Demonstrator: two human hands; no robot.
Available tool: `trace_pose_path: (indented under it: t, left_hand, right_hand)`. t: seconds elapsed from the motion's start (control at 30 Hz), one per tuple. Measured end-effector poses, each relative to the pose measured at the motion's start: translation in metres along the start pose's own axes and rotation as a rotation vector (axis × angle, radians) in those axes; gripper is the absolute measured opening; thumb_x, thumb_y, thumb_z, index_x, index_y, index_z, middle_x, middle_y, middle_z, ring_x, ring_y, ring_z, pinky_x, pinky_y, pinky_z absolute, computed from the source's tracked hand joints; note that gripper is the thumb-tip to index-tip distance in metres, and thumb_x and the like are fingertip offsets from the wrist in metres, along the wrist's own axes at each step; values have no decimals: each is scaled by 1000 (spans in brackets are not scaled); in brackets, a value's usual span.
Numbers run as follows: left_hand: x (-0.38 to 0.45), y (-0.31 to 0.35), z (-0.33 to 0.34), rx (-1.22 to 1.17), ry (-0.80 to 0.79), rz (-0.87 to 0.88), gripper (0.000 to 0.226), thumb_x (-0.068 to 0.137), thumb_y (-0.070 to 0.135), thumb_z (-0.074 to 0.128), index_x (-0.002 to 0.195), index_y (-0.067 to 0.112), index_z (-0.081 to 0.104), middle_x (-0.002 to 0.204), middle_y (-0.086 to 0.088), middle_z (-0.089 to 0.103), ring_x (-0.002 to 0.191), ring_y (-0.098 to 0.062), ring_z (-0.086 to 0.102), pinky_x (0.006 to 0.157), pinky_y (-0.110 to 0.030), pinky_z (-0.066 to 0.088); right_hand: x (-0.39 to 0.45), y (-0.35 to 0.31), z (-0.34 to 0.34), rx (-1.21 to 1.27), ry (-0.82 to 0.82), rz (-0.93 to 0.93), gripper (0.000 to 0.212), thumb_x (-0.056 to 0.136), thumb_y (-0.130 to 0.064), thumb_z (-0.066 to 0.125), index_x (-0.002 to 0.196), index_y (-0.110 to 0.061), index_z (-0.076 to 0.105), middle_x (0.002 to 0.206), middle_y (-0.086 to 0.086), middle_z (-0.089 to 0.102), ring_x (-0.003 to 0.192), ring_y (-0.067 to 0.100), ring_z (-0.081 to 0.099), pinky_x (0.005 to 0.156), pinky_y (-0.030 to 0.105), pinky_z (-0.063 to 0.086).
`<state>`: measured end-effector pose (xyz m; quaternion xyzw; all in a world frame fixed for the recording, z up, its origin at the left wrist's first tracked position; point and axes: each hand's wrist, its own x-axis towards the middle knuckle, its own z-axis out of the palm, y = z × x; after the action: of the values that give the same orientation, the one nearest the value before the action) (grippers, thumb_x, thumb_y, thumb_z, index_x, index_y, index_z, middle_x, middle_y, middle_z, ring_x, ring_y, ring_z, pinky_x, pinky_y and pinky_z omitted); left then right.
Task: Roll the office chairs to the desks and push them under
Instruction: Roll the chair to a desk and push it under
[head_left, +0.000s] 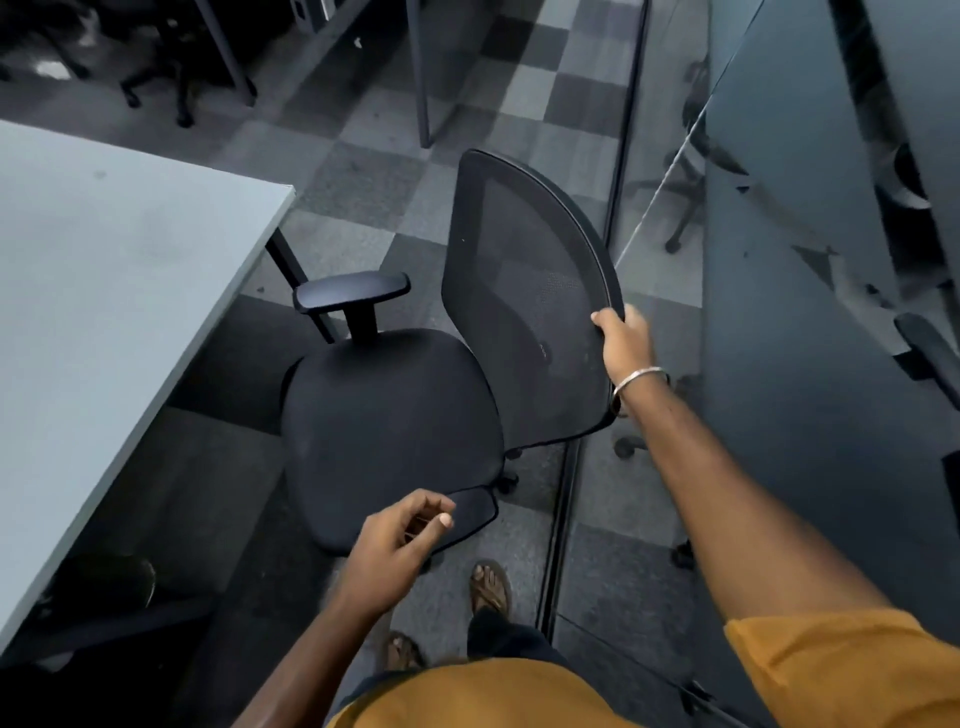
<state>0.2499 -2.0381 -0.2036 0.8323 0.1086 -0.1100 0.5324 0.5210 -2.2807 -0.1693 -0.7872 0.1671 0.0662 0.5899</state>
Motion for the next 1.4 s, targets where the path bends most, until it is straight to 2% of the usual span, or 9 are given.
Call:
trace_pose_path:
  t: [0.33,0.47,0.53,0.63,0.73,0.87,1.0,1.17,1.4]
  left_hand:
    - [-20,13,-14,-44,-15,82,23,99,41,69,120,32,67,110,14,73,104,-10,69,85,-31,57]
    - [-37,12,-25,-42,-167,152,67,88,59,76,145,33,53,140,19,58,132,-5,55,104,-25,49]
    - [-43,7,-31,4,-231,219,74,84,57,82,147,33,51,141,19,55,133,-6,54,106,-23,47]
    - [-55,-8,-51,284,-150,283,70,82,70,75,141,39,55,133,25,54,124,1,57,97,-25,52]
    - [-68,-20,-73,643,4,248,53,78,67,59,127,47,60,116,26,60,101,1,63,73,-30,56]
    - [-83,-34,-87,895,109,216,39,64,44,73,101,40,64,87,16,62,75,-13,68,51,-27,40]
    - [-91,-42,-98,948,123,172,34,57,35,75,88,37,61,76,14,58,65,-14,64,48,-25,28]
    - [-106,-49,-112,931,175,139,36,53,30,72,75,31,44,70,10,53,61,-18,61,48,-26,24]
    - [-136,-72,-130,915,186,51,32,56,33,71,76,30,47,73,11,54,66,-17,60,47,-30,35]
  right_hand:
    - [-182,56,51,209,263,85,65,83,-48,58,137,-13,49,137,4,62,123,21,59,109,42,45]
    - [-265,68,71,112,121,9,41,101,-34,63,130,-15,42,115,-12,61,102,-16,58,90,9,44]
    - [-294,80,71,-25,-3,-7,48,99,-51,59,120,-13,41,97,-10,62,87,-8,63,75,14,50]
    - [-305,106,55,-466,-80,-210,57,96,-81,29,92,-26,46,67,1,62,67,26,63,59,43,49]
    - [-288,101,30,-526,-6,-606,48,109,-49,43,66,-26,38,62,-9,38,58,16,45,55,34,33]
    - [-265,64,13,-596,37,-971,25,102,-26,58,84,-14,67,87,-1,59,84,24,54,76,39,42]
    - [-230,48,28,-805,-81,-1017,35,106,-43,47,89,-23,70,92,-10,66,92,17,63,95,38,40]
    - [-220,55,56,-797,-28,-1118,45,105,-39,43,66,-20,56,63,-3,50,59,24,52,70,41,44]
    - [-242,59,86,-756,-42,-1194,39,101,-32,48,63,-21,52,61,-3,44,55,24,46,67,40,43]
